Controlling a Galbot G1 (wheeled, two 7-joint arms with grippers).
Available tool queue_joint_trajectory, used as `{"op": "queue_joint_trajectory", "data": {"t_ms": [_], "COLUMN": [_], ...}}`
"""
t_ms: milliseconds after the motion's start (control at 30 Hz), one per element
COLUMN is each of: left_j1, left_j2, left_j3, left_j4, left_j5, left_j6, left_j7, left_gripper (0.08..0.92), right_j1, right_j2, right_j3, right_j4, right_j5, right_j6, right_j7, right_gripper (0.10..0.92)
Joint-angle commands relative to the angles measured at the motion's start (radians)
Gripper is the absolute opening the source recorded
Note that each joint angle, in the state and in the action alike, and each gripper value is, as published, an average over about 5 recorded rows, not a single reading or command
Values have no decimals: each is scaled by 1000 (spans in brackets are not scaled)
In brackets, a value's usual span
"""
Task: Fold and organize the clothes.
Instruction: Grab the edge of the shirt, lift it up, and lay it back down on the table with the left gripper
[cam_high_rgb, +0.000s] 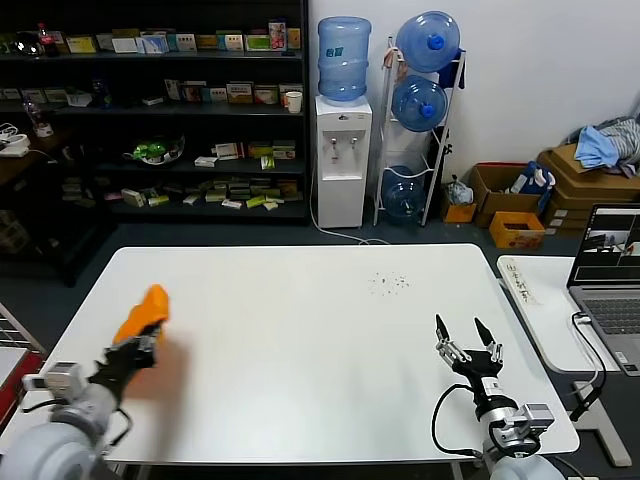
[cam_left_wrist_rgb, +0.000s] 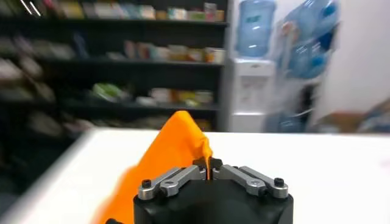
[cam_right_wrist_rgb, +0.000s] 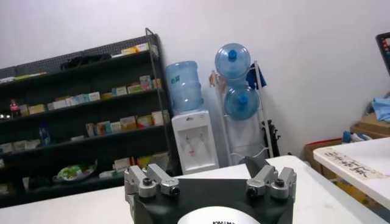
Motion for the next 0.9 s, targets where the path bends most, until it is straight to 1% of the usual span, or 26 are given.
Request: {"op": "queue_joint_trajectory", "data": {"t_ms": [33, 200, 367, 533, 667, 900], "left_j1": [-277, -305, -311, -322, -330, -301], "left_j2": [-197, -242, -279, -327, -347, -330], "left_j3": [532, 579, 589, 560, 537, 538], "left_j4": [-63, 58, 115, 172, 184, 143], "left_j5": [-344, -230, -80, 49, 62, 43], "left_j6": [53, 22, -3, -48, -54, -37], "left_j7": [-221, -186, -164, -151, -150, -140], "left_gripper": [111, 111, 111, 111, 111, 111], "right_j1": [2, -5, -17, -18, -12, -5], "right_j2": [30, 51, 62, 65, 63, 60], "right_j3": [0, 5, 10, 10, 5, -5], "right_j4": [3, 9, 13, 14, 12, 8], "right_j5": [-21, -29, -30, -29, -27, -24], "right_j6": [-11, -15, -14, -14, -14, -12], "right_j7": [13, 18, 18, 18, 19, 13], "right_gripper": [823, 823, 823, 823, 823, 823]}}
